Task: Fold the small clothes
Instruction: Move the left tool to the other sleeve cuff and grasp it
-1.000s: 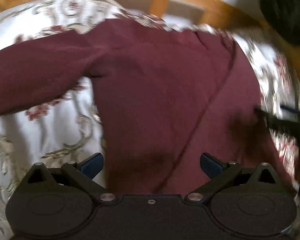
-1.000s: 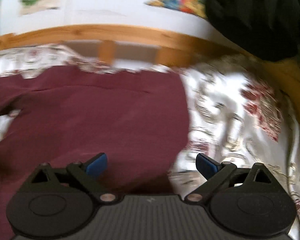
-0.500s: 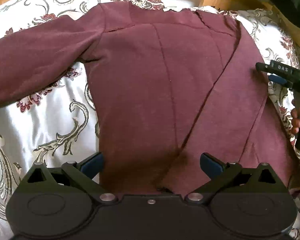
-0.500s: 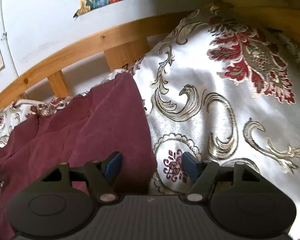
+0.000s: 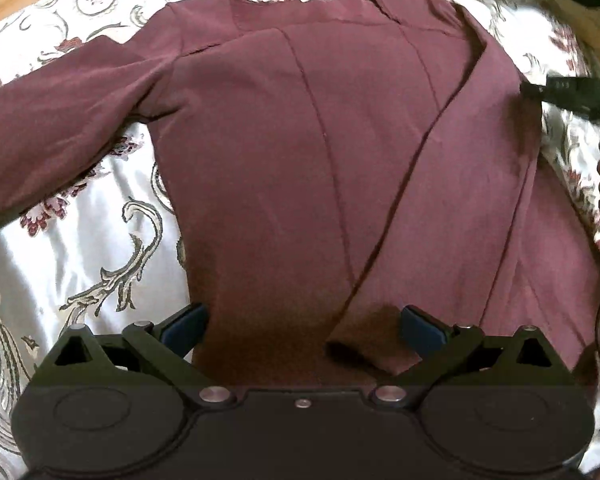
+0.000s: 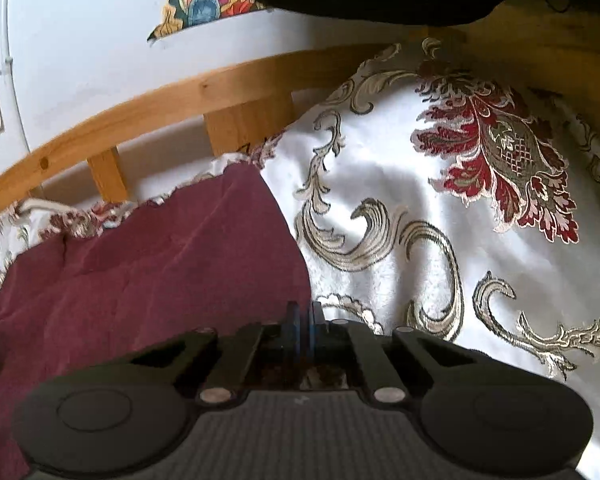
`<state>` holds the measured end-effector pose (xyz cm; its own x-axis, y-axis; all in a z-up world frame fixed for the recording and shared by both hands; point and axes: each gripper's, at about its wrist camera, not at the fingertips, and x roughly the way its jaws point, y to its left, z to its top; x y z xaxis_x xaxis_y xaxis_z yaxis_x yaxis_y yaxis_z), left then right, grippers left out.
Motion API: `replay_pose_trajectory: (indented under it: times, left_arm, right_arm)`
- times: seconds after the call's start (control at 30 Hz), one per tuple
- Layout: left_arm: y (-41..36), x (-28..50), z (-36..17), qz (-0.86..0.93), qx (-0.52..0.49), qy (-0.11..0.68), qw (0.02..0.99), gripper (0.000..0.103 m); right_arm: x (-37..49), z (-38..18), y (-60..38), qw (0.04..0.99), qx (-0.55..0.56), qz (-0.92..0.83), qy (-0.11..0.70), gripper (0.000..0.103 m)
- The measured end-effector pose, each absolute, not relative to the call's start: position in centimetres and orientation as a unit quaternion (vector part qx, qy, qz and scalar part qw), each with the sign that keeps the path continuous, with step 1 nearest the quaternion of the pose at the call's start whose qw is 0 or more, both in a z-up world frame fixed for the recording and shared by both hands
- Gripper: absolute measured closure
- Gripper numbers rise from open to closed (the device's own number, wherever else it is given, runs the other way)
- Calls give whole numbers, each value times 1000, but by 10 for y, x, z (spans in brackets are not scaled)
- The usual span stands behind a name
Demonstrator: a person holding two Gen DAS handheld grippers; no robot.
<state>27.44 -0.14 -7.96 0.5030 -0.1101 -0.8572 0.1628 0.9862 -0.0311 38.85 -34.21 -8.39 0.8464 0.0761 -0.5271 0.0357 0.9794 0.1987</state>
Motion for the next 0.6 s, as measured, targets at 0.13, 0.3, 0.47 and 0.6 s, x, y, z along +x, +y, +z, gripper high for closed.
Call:
replay_pose_trajectory:
  times: [0.13, 0.3, 0.47, 0.6]
  left_arm:
    - [-8, 271, -84, -85, 68, 488, 866, 1]
    - [-11, 269, -83, -91, 86, 482, 867, 1]
    - [-4, 269, -77, -70, 83, 481, 870, 1]
    - [5, 264, -65, -12, 103, 456, 884, 1]
  right_arm:
    - [385, -89, -338, 959, 63, -14, 278, 72]
    - [375, -93, -326, 957, 13, -39, 288, 38]
    - [361, -91, -318, 949, 26, -31, 314, 13]
    - [343, -81, -317, 944, 64, 9, 324, 4]
